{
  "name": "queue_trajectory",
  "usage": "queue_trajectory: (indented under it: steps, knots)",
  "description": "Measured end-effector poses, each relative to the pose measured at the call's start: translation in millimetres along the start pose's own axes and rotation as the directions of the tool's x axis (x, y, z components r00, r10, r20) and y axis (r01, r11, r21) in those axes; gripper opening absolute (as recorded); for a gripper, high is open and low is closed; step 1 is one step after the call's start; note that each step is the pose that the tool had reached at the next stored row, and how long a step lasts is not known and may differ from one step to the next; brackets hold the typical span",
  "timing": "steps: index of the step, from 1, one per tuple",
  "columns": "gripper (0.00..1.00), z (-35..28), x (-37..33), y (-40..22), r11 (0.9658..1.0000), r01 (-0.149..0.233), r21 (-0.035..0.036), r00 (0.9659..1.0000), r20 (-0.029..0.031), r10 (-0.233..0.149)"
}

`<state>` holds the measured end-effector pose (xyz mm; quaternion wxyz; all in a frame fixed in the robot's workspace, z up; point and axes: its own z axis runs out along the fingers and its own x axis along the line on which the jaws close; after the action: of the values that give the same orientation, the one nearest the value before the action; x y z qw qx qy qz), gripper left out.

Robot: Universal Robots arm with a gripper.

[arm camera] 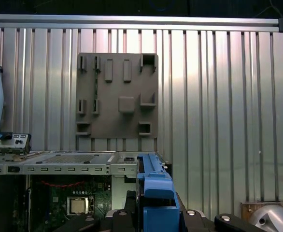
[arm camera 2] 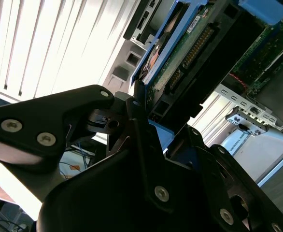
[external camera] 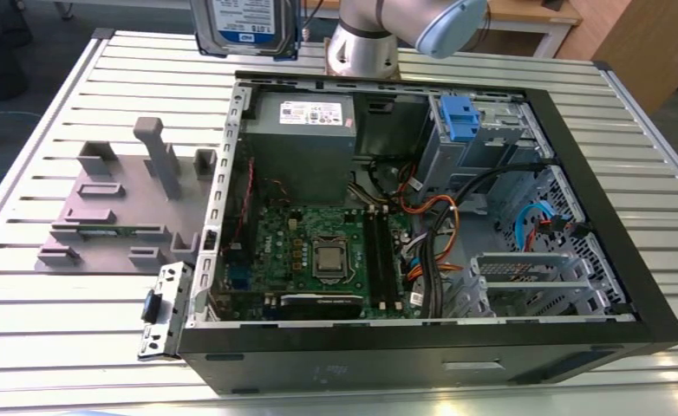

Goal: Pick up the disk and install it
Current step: 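Pick up the disk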

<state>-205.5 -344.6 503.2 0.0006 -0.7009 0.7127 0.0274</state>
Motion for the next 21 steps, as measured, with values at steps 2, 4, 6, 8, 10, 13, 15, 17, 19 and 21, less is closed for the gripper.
queue_trajectory:
  steps: [2,4,6,8,10,13,15,17,19,21]
  knots:
    - [0.37,-0.1,0.0,-1.6,1.0000,0.000,0.0000,1.0000,0.0000,0.000]
    - [0.37,-0.1,0.0,-3.1,1.0000,0.000,0.0001,1.0000,0.0001,0.000]
    - [0.37,-0.2,-0.1,-4.7,1.0000,0.000,0.0000,1.0000,0.0000,0.000]
    - [0.37,-0.3,-0.1,-6.3,1.0000,0.000,0.0000,1.0000,0.0000,0.000]
    - [0.37,-0.3,-0.1,-7.8,1.0000,0.000,0.0000,1.0000,0.0000,0.000]
    - [0.37,-0.4,-0.2,-10.0,1.0000,0.000,0.0000,1.0000,0.0000,0.000]
    - [0.37,-0.4,-0.2,-11.5,1.0000,0.000,0.0000,1.0000,0.0000,0.000]
    - [0.37,-0.5,-0.2,-12.9,1.0000,0.000,0.0000,1.0000,0.0000,0.000]
    - [0.37,-0.5,-0.2,-14.4,1.0000,0.000,0.0000,1.0000,0.0000,0.000]
    - [0.37,-0.6,-0.3,-15.9,1.0000,0.000,0.0000,1.0000,0.0000,0.000]
